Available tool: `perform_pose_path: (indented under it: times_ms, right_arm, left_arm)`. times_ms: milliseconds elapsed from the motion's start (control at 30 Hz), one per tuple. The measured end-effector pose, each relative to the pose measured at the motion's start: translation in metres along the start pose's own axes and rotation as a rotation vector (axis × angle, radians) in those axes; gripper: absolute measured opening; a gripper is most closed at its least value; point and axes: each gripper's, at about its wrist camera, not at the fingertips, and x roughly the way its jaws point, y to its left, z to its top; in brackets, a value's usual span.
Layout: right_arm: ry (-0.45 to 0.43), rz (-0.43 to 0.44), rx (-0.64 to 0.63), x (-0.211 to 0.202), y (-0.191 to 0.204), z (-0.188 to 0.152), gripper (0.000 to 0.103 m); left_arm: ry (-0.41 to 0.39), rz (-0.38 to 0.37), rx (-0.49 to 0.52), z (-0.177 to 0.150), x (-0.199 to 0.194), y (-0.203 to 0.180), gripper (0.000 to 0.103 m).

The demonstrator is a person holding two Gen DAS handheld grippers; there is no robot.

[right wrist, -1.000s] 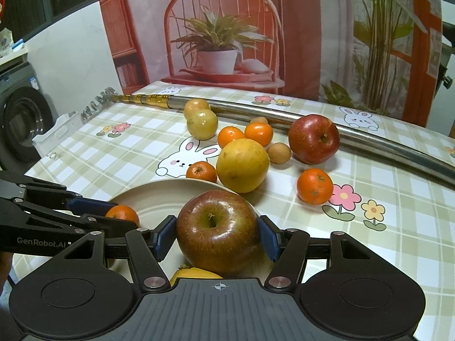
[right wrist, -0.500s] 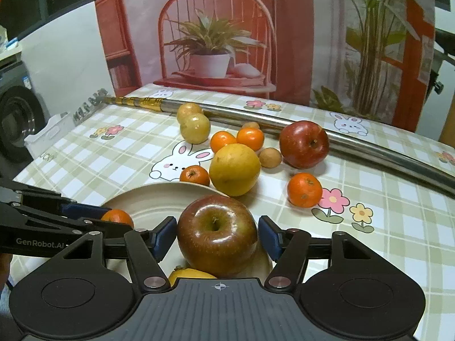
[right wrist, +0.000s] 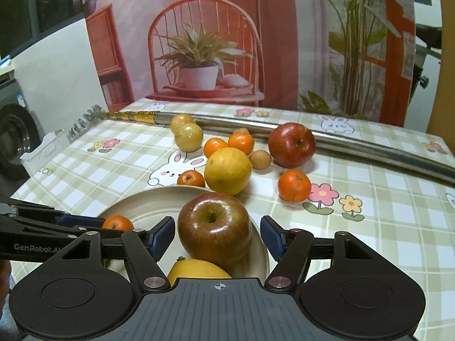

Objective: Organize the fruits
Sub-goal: 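Lower the orange and apple onto the plate and open both grippers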

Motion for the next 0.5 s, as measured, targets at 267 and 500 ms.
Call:
perform_pose_path:
  times_ms: [267,500]
  right_arm:
    - [-0.069,0.027,-0.006,-0.015,0.006,-0.002,0.063]
    - [-0.084,0.017,0.009,-0.021,0.003,-0.004,0.063]
  left_arm:
    - [-0.050,0.009,-0.020,-0.002,-0.012,-0.003,0.039]
    - [-0.049,0.006,-0.012,0.001,-0.015,-0.005,0.039]
